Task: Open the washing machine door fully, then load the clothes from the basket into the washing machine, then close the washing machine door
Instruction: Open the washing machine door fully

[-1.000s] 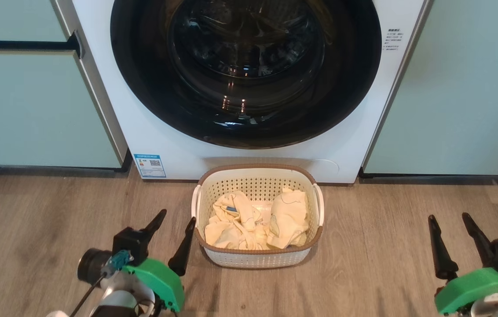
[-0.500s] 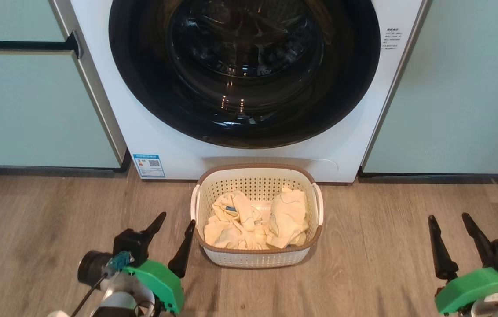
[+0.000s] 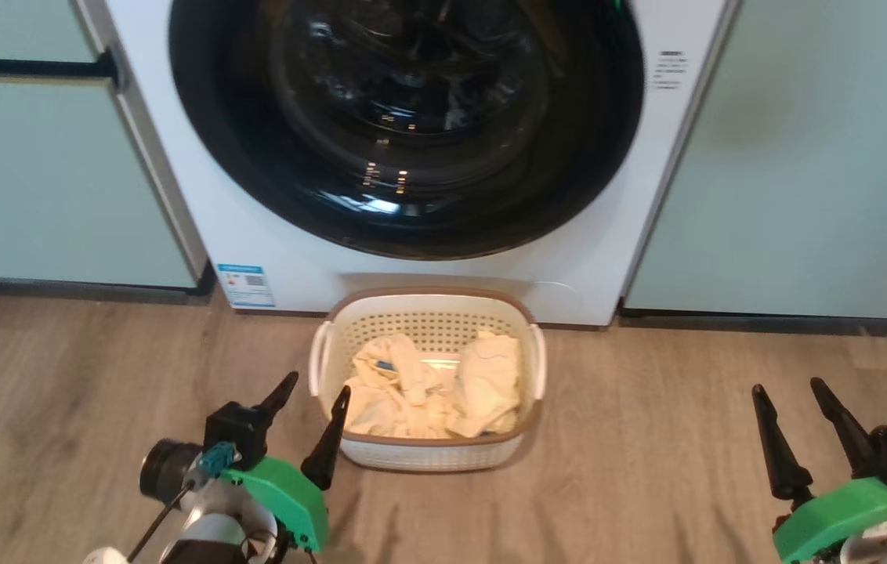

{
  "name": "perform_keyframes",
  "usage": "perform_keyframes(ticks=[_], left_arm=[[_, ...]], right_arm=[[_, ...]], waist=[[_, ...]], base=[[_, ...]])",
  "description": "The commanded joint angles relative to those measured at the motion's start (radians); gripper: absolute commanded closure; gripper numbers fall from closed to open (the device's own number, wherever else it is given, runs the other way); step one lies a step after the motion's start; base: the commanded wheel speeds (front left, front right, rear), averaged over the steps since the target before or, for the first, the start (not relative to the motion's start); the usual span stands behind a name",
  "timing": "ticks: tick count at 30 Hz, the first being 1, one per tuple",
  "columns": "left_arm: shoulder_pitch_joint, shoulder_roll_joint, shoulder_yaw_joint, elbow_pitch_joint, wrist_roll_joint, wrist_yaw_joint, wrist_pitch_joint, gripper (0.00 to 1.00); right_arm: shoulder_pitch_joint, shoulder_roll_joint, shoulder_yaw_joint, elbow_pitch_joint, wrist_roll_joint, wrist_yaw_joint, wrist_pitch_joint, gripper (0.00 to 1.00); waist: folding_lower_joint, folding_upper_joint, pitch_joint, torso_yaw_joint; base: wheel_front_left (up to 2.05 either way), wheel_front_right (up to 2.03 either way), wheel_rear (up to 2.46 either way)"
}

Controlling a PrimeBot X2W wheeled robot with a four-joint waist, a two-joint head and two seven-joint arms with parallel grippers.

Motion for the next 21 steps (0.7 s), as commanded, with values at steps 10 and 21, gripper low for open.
perform_keyframes(ticks=[10,21], left_arm=[[-0.049,0.008,0.028,-0.040,0.003,-0.003,-0.011,0.00],[-0.044,0.005,0.031,-0.051,-0.004,-0.005,-0.011,0.00]], right_arm=[[-0.042,-0.017,0.005,-0.033,0.002,0.000,-0.012,0.00],[-0.041,-0.018,0.005,-0.035,0.004,0.000,-0.012,0.00]], waist=[[0.0000,-0.0001,-0.002,-0.006],[0.0000,-0.0001,0.000,-0.016]], base=[[1.20,1.23,-2.43],[0.61,0.61,-1.22]])
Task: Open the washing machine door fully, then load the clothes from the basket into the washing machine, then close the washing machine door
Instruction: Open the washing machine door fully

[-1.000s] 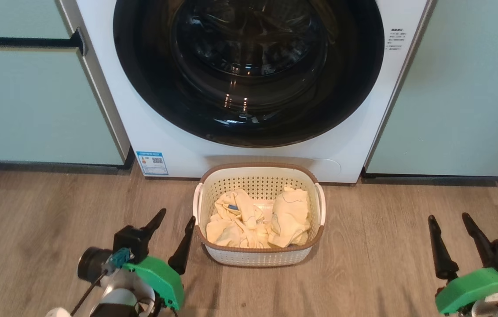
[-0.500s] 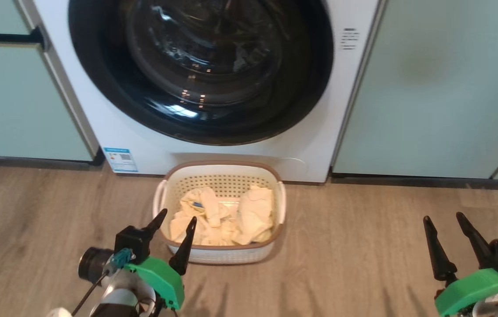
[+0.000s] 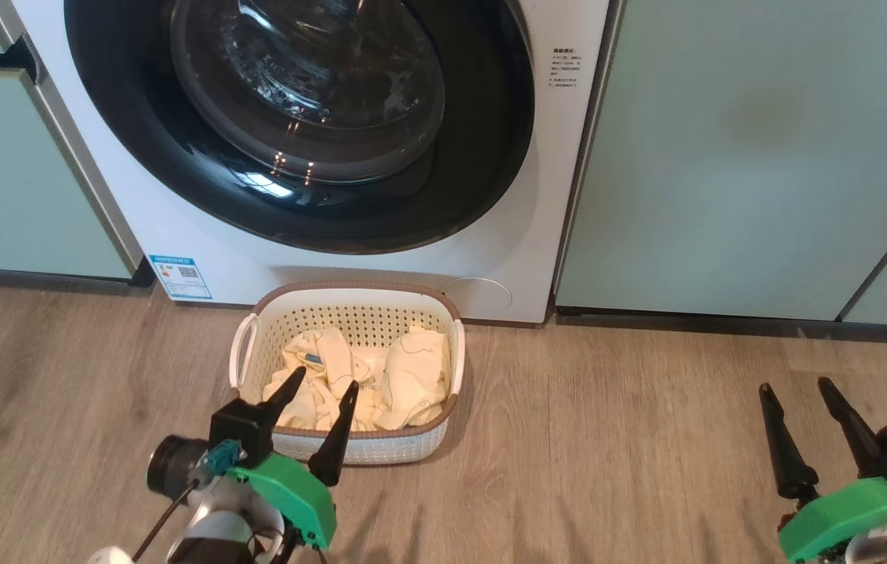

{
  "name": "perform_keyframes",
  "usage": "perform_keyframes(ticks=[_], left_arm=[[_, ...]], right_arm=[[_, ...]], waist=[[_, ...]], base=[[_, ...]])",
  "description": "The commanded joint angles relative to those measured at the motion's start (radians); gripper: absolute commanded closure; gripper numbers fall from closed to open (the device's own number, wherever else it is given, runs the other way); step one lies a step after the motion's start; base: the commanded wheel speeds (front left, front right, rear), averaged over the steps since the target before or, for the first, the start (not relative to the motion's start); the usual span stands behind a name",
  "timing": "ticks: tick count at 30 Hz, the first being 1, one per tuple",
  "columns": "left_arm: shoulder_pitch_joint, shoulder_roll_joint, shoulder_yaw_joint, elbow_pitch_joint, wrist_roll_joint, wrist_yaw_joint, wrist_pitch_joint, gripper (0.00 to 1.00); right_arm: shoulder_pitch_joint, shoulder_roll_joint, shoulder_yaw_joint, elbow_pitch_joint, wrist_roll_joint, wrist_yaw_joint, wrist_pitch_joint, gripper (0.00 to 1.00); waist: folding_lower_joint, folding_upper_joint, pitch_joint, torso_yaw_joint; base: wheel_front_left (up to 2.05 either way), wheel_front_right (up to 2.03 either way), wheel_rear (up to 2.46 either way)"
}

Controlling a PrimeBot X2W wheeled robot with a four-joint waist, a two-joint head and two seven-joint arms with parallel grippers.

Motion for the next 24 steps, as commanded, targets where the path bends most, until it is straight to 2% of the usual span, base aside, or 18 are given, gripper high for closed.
perform_keyframes(ticks=[1,24], left_arm=[[-0.044,0.019,0.034,-0.031,-0.005,0.000,-0.011,0.00],[-0.043,0.014,0.038,-0.030,-0.004,-0.002,-0.011,0.00]], right_arm=[[-0.042,-0.017,0.019,-0.033,0.004,0.000,-0.012,0.00],[-0.039,-0.012,0.017,-0.038,0.003,0.000,-0.012,0.00]], waist=[[0.0000,0.0000,0.000,-0.002],[0.0000,0.0000,0.002,-0.008]], base=[[0.13,0.13,-0.26],[0.00,0.00,0.00]])
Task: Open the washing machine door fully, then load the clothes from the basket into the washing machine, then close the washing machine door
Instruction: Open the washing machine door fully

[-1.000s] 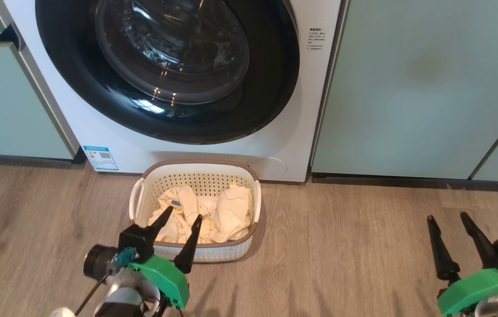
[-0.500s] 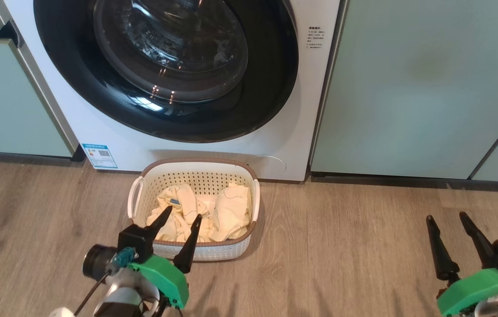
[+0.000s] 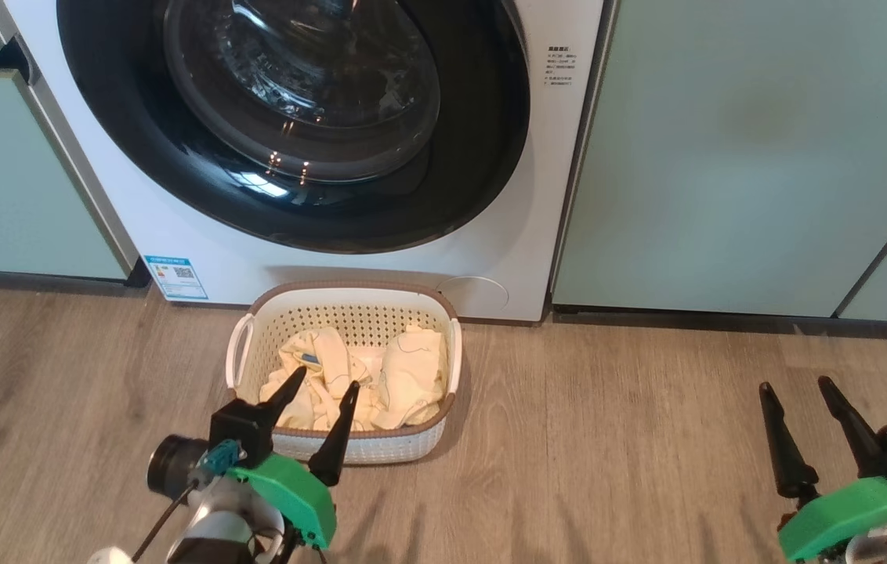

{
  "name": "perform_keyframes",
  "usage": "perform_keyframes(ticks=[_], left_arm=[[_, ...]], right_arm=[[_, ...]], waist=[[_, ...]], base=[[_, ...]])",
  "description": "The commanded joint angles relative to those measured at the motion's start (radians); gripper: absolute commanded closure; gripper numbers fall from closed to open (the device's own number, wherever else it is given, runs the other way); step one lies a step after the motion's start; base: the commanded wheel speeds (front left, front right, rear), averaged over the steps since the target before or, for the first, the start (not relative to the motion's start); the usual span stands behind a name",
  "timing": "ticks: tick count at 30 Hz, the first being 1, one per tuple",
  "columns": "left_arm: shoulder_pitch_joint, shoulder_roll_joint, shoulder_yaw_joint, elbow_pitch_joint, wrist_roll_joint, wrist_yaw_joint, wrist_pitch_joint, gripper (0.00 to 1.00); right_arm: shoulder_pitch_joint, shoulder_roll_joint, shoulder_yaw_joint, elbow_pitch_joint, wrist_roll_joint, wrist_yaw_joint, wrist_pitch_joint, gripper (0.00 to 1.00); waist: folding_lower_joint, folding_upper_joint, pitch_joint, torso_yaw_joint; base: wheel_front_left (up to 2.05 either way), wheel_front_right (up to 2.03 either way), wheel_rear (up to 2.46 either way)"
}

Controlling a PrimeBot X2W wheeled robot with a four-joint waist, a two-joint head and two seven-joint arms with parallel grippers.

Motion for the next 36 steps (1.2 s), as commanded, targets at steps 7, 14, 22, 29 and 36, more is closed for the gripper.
perform_keyframes(ticks=[7,14,22,29,36], left_arm=[[-0.043,0.012,0.038,-0.029,-0.001,0.001,-0.011,0.00],[-0.055,0.009,0.040,-0.040,0.004,0.000,-0.011,0.00],[-0.110,0.005,0.042,-0.063,0.012,0.000,-0.011,0.00],[-0.173,-0.008,0.026,-0.088,0.019,0.000,-0.011,0.00],[-0.227,-0.022,0.010,-0.106,0.018,0.000,-0.011,0.00]], right_arm=[[-0.040,-0.015,0.017,-0.036,0.008,0.000,-0.012,0.30],[-0.049,-0.017,0.016,-0.034,0.100,0.000,-0.012,1.00],[-0.147,-0.039,0.027,-0.021,0.401,0.000,0.009,1.00],[-0.278,-0.055,0.002,-0.038,0.826,0.000,0.138,1.00],[-0.406,-0.062,-0.062,-0.029,1.158,0.000,0.314,1.00]], waist=[[0.0000,0.0000,0.005,-0.001],[0.0000,0.0000,0.031,0.004],[0.0000,0.0000,0.119,0.027],[0.0000,0.0000,0.213,0.063],[0.0000,0.0000,0.289,0.095]], base=[[0.00,0.00,0.00],[0.00,0.00,0.00],[0.00,0.00,0.00],[0.00,0.00,0.00],[0.00,0.00,0.00]])
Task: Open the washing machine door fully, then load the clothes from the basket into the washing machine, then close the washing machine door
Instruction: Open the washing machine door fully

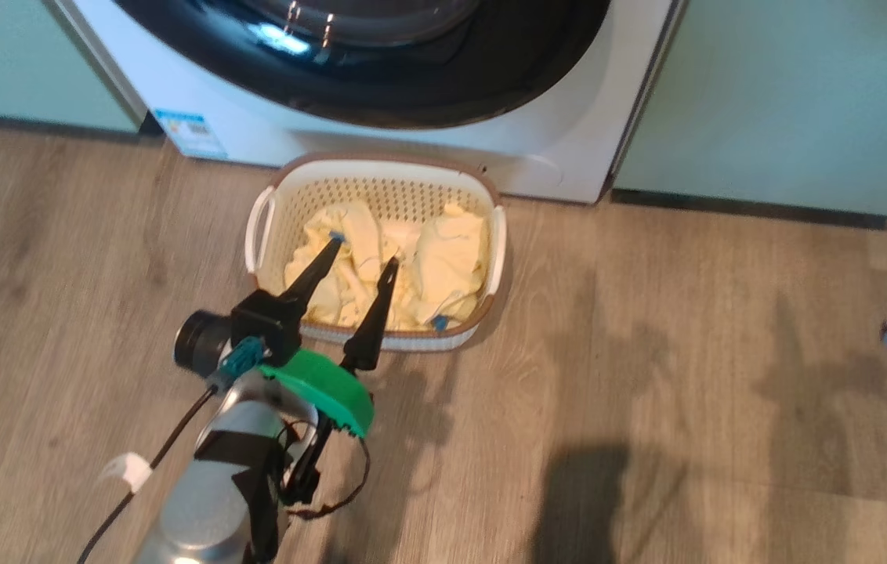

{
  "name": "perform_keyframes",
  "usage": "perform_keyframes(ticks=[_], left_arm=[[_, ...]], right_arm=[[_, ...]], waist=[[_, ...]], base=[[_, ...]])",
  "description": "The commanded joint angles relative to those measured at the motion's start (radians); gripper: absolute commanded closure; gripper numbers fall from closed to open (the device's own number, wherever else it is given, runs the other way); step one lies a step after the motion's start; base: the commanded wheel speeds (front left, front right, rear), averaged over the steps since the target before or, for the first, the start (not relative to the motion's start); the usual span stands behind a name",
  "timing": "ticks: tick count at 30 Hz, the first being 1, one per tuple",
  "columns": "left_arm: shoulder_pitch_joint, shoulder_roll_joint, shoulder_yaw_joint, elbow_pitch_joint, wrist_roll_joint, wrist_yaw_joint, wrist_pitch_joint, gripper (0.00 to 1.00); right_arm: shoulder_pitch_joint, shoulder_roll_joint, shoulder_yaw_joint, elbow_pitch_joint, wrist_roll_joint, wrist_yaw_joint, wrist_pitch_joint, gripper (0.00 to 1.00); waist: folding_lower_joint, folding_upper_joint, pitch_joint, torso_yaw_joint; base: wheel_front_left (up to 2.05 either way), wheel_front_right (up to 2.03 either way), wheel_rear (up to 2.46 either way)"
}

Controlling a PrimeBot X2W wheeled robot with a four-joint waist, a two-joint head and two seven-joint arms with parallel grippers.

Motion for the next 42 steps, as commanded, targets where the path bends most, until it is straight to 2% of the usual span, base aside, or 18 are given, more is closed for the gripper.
perform_keyframes(ticks=[1,8,14,17,28,42], left_arm=[[-0.038,0.012,0.026,-0.036,0.003,0.000,-0.011,0.00],[-0.074,0.003,0.007,-0.046,0.000,0.000,-0.011,0.00],[-0.092,-0.001,-0.012,-0.055,0.002,0.005,-0.011,0.00],[-0.098,-0.001,-0.022,-0.061,0.002,0.008,-0.011,0.00],[-0.120,-0.002,-0.066,-0.074,-0.004,0.013,-0.011,0.00],[-0.126,-0.002,-0.142,-0.092,-0.054,0.041,-0.011,0.00]], right_arm=[[-0.047,-0.021,0.004,-0.027,0.033,0.000,0.025,1.00],[-0.185,-0.019,-0.054,0.076,0.285,0.000,0.248,1.00],[-0.289,-0.043,-0.036,0.164,0.383,0.000,0.419,1.00],[-0.339,-0.049,-0.023,0.194,0.411,0.000,0.472,1.00],[-0.566,-0.048,0.024,0.311,0.459,0.000,0.533,1.00],[-0.800,-0.034,0.102,0.477,0.423,0.000,0.520,1.00]], waist=[[-0.0002,0.0000,0.033,0.023],[-0.0002,0.0000,0.090,0.060],[-0.0002,0.0000,0.124,0.085],[-0.0002,0.0000,0.140,0.093],[-0.0002,0.0000,0.187,0.120],[-0.0002,0.0000,0.229,0.182]], base=[[0.00,0.00,0.00],[0.00,0.00,0.00],[0.00,0.00,0.00],[0.00,0.00,0.00],[0.00,0.00,0.00],[0.00,0.00,0.00]])
